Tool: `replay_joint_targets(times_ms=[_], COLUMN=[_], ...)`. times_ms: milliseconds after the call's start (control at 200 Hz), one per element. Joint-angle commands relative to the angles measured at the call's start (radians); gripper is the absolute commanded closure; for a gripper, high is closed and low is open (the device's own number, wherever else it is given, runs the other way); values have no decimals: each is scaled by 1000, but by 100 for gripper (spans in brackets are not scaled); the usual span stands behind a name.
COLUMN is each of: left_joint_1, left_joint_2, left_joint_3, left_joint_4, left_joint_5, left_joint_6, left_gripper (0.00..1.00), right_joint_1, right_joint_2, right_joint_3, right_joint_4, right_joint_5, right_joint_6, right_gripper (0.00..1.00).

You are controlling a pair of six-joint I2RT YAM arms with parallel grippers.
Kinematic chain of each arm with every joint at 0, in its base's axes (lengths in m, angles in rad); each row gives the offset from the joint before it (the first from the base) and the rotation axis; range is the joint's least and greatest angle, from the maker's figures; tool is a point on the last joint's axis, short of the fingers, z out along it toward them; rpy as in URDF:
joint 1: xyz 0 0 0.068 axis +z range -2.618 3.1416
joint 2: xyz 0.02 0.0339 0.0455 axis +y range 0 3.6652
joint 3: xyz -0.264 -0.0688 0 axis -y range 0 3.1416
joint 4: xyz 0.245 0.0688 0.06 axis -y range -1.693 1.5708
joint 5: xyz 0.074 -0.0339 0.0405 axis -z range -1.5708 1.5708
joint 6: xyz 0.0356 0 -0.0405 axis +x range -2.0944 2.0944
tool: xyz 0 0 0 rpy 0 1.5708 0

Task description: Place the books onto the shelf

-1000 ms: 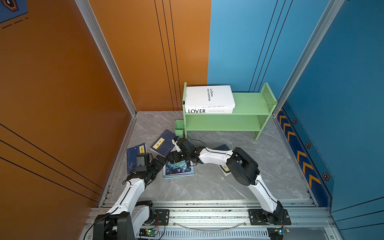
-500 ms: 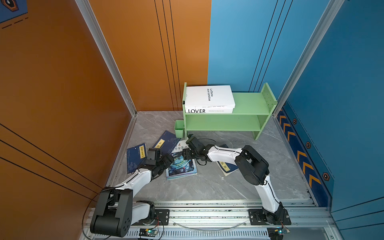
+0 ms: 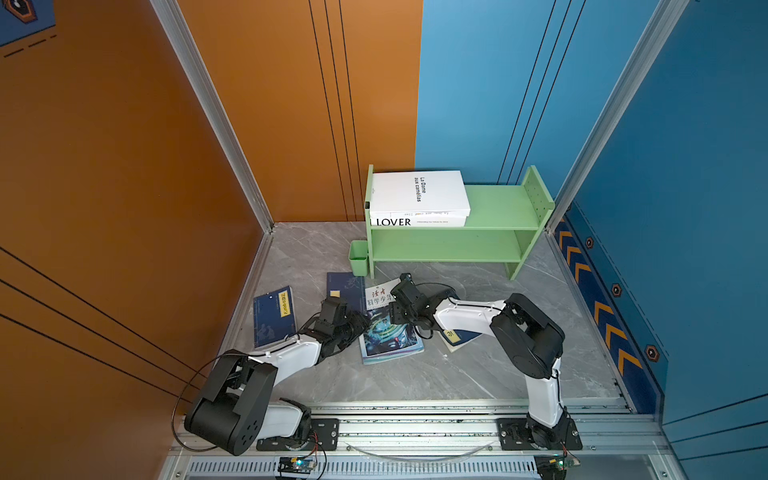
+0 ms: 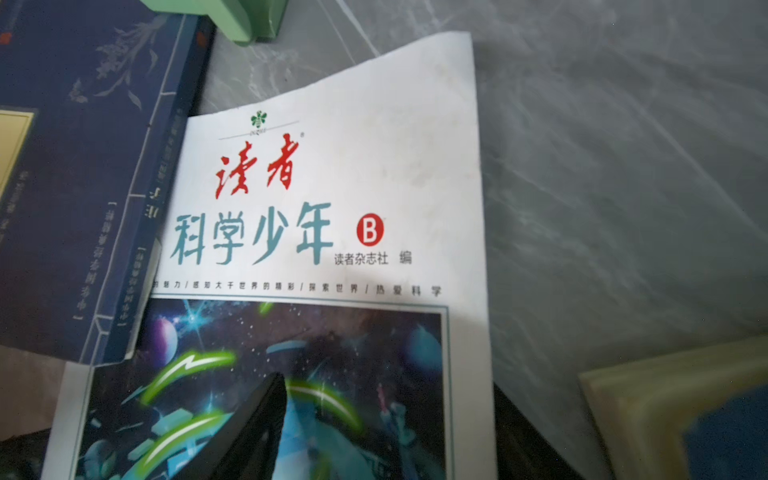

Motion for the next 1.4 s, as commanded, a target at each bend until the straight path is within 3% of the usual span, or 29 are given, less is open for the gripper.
replay_joint_targets(times_ms=[0,230,436,676,911,1041,1117,1392], left_joint_1=[-52,-129,-230,-298,-298,-290,-289,-286], left_joint_2=[6,114,308,645,685,694,696,624], left_joint_3=[-14,-42,-46,-43,-24,-19,-17,-23], left_joint_4=[177,411,653,1212,1215,1215,1215,1208], left_joint_5=[137,194,194,146,136,146,147,130], left_joint_6=[-92,-208,-304,-498,-502,-506,-506,-480], left_gripper=[42,50,54,65,66,91,100,100], right_joint_1=[9,-40,-49,-56,-84,-98,-105,-135], right_joint_2=[-13,-28,-78,-94,-128,-168,-195,-333], right_joint_3=[-50,-101,-156,-182,-184,-186,-186,-204], right_joint_4=[-50,-6,-9,-14,-41,-54,-57,-49], right_joint_5=[-86,-114,-111,-97,-81,-72,-68,-76], right_joint_6=[39,77,70,63,43,41,41,49], right_gripper=[28,28,28,28,28,28,28,17])
